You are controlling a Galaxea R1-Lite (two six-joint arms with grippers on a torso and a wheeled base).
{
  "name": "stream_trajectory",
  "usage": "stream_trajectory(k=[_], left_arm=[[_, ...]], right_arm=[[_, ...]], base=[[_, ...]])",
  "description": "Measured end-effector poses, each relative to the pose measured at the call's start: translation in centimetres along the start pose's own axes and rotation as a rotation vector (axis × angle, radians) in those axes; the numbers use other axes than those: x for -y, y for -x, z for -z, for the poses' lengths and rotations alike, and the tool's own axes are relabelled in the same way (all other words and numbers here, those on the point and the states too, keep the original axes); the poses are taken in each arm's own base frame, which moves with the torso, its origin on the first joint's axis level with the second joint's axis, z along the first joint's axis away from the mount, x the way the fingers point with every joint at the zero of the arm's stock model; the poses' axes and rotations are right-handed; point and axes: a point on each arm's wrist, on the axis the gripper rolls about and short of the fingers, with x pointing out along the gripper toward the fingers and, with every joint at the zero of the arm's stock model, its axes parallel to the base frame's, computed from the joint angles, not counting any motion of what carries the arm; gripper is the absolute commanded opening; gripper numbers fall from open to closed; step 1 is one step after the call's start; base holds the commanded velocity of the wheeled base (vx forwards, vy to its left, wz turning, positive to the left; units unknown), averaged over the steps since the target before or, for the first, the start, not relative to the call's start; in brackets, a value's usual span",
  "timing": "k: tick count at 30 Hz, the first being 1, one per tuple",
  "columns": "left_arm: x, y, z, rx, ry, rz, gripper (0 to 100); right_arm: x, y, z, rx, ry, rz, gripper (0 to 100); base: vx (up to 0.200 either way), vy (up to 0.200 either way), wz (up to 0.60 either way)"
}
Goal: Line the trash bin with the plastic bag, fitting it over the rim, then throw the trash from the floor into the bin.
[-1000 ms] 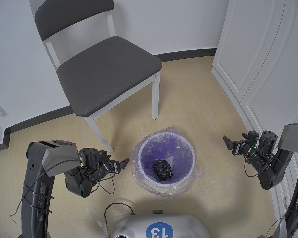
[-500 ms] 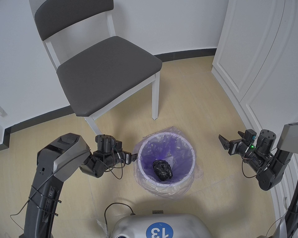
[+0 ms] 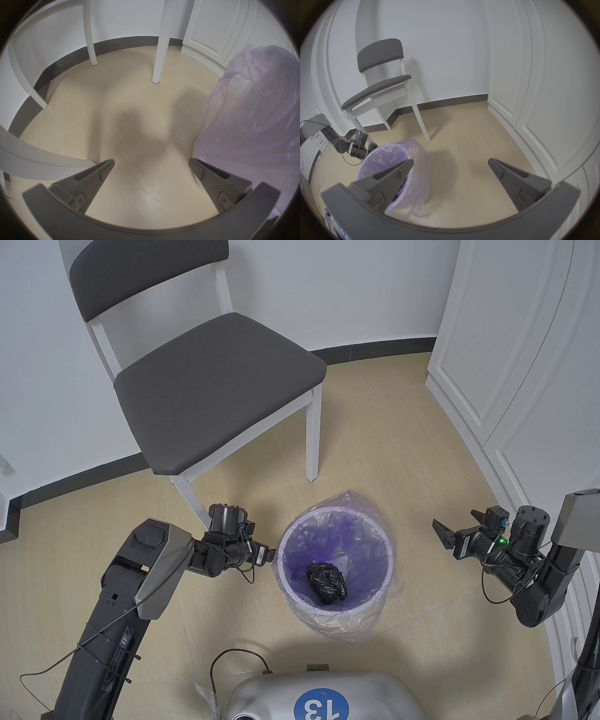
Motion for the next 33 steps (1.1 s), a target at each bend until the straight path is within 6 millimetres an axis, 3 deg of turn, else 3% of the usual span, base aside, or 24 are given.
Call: stream_trajectory(k=[10, 16, 22, 29, 33], left_arm=[[0.2, 3.1, 0.6, 0.021, 0.014, 0.008, 100], [0.9, 8.1, 0.3, 0.039, 0.018, 0.016, 100], [1.8, 14.3, -1.0, 0.106, 0.009, 0.015, 100], [3.7, 20.6, -2.4, 0.205, -0.004, 0.033, 100], [4.8, 23.0, -3.1, 0.250, -0.004, 0.046, 100]], right_arm=[[-0.6, -0.3, 0.3, -0.005, 0.003, -0.017, 100], [-1.4, -1.8, -0.3, 0.046, 0.010, -0.044, 100], [-2.4, -4.6, -0.1, 0.032, 0.014, -0.071, 100], [-3.0, -7.8, 1.5, -0.018, 0.015, -0.086, 100], [-2.8, -9.2, 3.0, -0.036, 0.008, -0.083, 100]], base=[[0.000, 0.000, 0.00], [0.000, 0.000, 0.00], [0.000, 0.000, 0.00], [0.000, 0.000, 0.00], [0.000, 0.000, 0.00]])
